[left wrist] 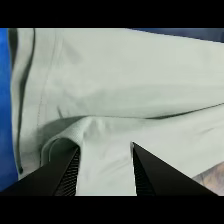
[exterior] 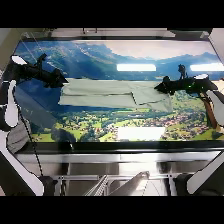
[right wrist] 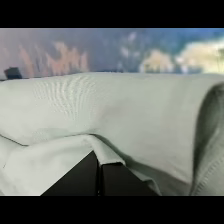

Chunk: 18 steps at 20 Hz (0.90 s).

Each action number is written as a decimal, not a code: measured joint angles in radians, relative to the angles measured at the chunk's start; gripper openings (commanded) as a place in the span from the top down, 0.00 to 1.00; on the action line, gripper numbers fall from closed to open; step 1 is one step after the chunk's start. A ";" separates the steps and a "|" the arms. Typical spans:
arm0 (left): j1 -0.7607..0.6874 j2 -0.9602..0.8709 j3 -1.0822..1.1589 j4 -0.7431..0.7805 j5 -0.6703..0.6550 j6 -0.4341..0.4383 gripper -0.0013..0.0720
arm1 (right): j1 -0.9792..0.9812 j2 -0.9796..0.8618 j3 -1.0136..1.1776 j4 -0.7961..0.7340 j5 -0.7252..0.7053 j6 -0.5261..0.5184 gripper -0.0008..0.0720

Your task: Fold the shirts.

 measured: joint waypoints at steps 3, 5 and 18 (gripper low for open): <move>0.010 -0.002 0.006 0.000 0.015 -0.005 0.52 | -0.001 0.000 0.001 -0.001 0.002 -0.004 0.97; 0.026 0.015 0.007 0.000 0.026 -0.007 0.52 | -0.008 0.008 0.005 -0.004 0.018 -0.007 0.96; 0.061 0.221 0.009 0.006 0.003 0.011 0.98 | -0.106 0.202 0.148 -0.014 0.320 -0.077 0.97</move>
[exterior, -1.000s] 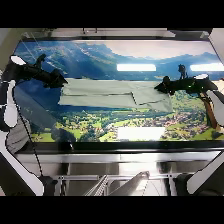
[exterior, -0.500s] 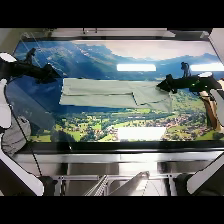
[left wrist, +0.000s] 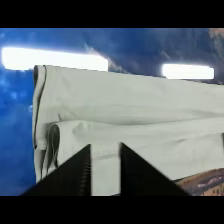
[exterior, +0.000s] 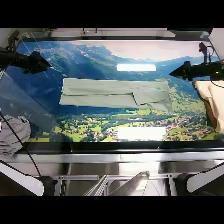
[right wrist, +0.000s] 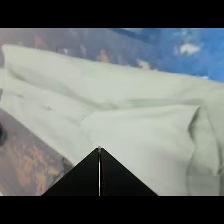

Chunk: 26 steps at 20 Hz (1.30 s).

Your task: Fold the shirts.

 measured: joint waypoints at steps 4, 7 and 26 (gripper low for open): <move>-0.064 0.004 -0.030 0.003 -0.074 0.036 0.98 | -0.002 0.141 -0.096 -0.107 0.043 0.025 0.97; -0.135 0.005 -0.105 0.005 -0.093 0.073 0.97 | -0.002 0.293 -0.318 -0.217 -0.037 0.047 0.66; -0.378 -0.119 -0.072 0.003 -0.007 0.105 0.97 | 0.031 -0.072 -0.305 -0.096 -0.253 0.077 0.40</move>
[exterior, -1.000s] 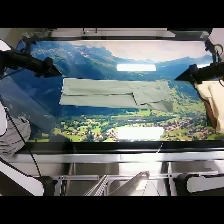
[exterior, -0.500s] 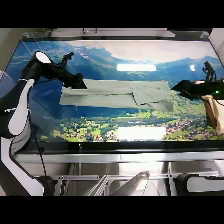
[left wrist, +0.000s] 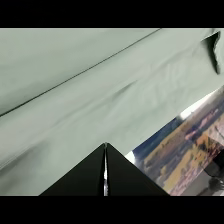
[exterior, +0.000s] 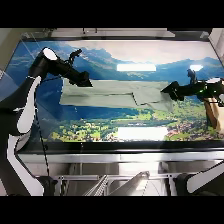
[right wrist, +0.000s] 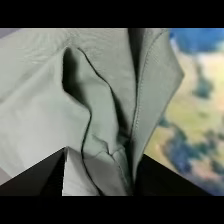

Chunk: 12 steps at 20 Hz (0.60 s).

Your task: Fold the shirts.

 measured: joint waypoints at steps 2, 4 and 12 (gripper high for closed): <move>-0.007 -0.003 0.004 0.000 0.002 0.000 0.97 | 0.027 -0.019 0.042 -0.019 0.008 0.000 0.76; -0.016 -0.012 0.006 0.000 0.014 0.000 0.97 | 0.054 -0.026 0.094 -0.013 0.034 0.000 0.97; -0.100 -0.131 0.035 0.001 0.104 -0.019 0.98 | 0.126 0.000 0.311 0.000 0.155 0.059 0.97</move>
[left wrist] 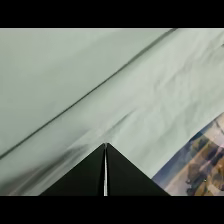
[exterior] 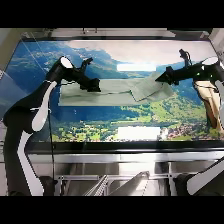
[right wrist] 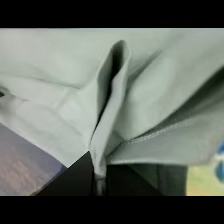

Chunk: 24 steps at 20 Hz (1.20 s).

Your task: Fold the shirts.

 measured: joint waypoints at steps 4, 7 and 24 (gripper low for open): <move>-0.058 -0.076 0.066 -0.002 0.076 -0.053 0.98 | 0.054 0.055 0.079 0.001 0.049 0.048 0.97; -0.082 -0.098 0.065 -0.041 0.135 -0.086 0.98 | 0.109 0.105 0.112 0.001 0.064 0.074 0.97; 0.418 0.695 -0.062 -0.111 -0.163 -0.111 0.96 | 0.787 -0.113 0.299 0.014 -0.708 0.171 0.18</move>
